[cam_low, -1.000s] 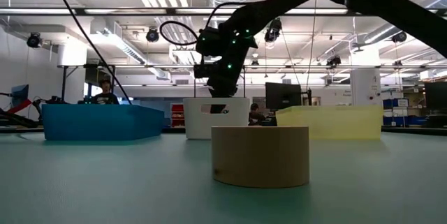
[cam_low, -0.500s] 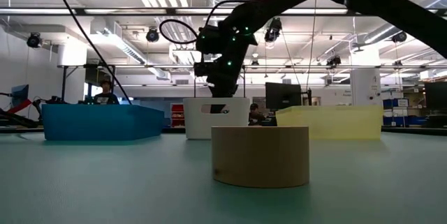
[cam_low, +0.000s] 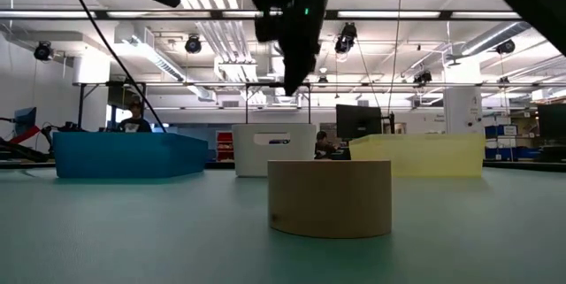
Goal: Sort & place blocks by color
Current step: Put the light brown block into the yellow bin
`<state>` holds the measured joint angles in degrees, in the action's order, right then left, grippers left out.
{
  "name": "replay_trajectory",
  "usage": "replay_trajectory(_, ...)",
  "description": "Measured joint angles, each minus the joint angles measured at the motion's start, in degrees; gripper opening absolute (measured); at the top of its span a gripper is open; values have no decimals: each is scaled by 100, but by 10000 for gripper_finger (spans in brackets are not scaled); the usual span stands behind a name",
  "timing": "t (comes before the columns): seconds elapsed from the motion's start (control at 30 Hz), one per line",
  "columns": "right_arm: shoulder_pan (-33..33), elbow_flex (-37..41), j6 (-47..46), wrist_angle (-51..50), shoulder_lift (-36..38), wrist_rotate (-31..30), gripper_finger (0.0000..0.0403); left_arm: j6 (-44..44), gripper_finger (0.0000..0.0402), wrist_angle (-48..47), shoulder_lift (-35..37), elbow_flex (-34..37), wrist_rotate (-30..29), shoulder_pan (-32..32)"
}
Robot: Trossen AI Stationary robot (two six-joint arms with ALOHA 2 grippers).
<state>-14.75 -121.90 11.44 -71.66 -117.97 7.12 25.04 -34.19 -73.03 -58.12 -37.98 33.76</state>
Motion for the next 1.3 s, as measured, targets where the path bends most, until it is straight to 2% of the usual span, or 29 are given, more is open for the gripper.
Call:
replay_trajectory(0.13,552,335,-356,296,464,83,155,7,173,78,-2,56,4,2)
replay_trajectory(0.33,1635,1218,-976,1443,1140,11,157,7,173,118,0,54,0,0)
replay_trajectory(0.53,2841,2210,-1609,2751,1534,-800,155,-16,173,317,0,52,2,0)
replay_trajectory(0.7,3702,2666,-2248,3329,1543,-1685,157,-36,173,349,0,52,2,0)
replay_trajectory(0.87,4296,2932,-2915,3590,1507,-2371,157,-44,173,378,0,52,4,0)
replay_trajectory(1.1,4767,2941,-3342,3786,1047,-2514,157,-112,173,388,0,47,2,0)
replay_trajectory(1.3,4890,2941,-3776,3812,546,-2494,157,-236,173,425,0,37,2,0)
